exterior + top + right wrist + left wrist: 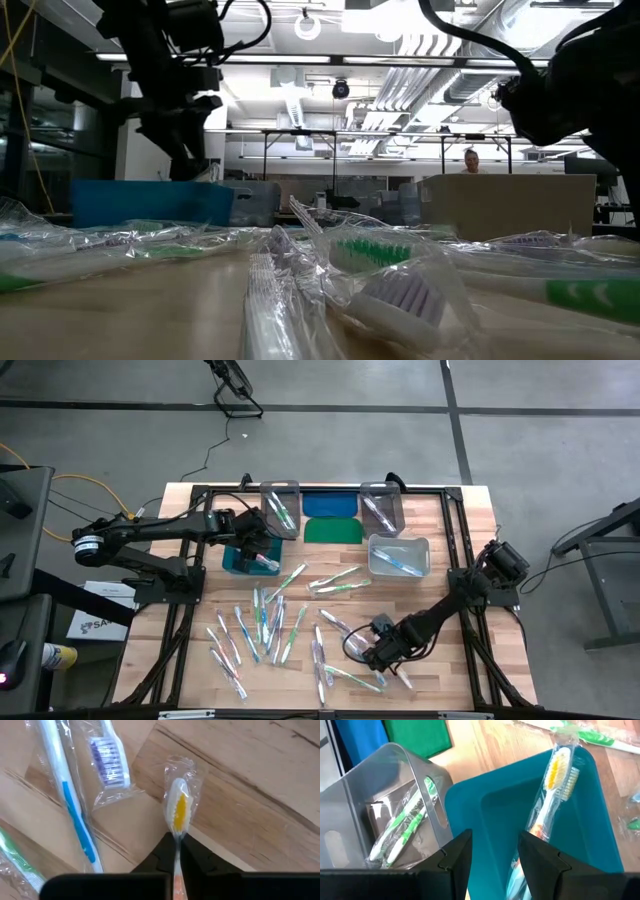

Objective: Pick & Place Toothbrushes
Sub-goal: Put the orange toothbrush into the blue bin

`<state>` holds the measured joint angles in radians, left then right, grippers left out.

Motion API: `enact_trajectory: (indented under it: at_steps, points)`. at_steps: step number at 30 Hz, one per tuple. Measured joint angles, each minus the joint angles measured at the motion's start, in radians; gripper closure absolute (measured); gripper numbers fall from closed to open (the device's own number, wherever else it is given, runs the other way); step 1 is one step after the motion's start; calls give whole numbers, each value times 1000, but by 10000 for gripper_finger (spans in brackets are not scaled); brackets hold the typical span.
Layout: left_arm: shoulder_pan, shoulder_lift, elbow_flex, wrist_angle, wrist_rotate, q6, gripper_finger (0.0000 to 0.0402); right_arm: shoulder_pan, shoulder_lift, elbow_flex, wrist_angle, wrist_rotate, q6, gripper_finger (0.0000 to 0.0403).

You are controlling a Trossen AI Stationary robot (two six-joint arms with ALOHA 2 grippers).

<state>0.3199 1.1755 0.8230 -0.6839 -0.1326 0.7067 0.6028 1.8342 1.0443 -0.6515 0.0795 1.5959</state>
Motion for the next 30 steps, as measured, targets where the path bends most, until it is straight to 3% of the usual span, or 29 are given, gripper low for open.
enact_trajectory:
  at_steps: [3, 11, 17, 23, 30]
  points:
    - [0, 0, 0, 10, 0, 0, 249, 0, -34, -5, -27, 31, -15, 396]
    - [0, 0, 0, 55, 0, 15, 249, 0, -173, -9, -245, 251, -104, 398]
    - [0, 0, 0, 118, 0, 26, 249, -37, -245, -6, -290, 529, -258, 399]
    - [0, 0, 0, 185, 1, 30, 249, -140, -257, -6, -163, 764, -511, 399]
    - [0, 0, 0, 237, 14, 16, 249, -324, -259, -6, 222, 767, -1061, 399]
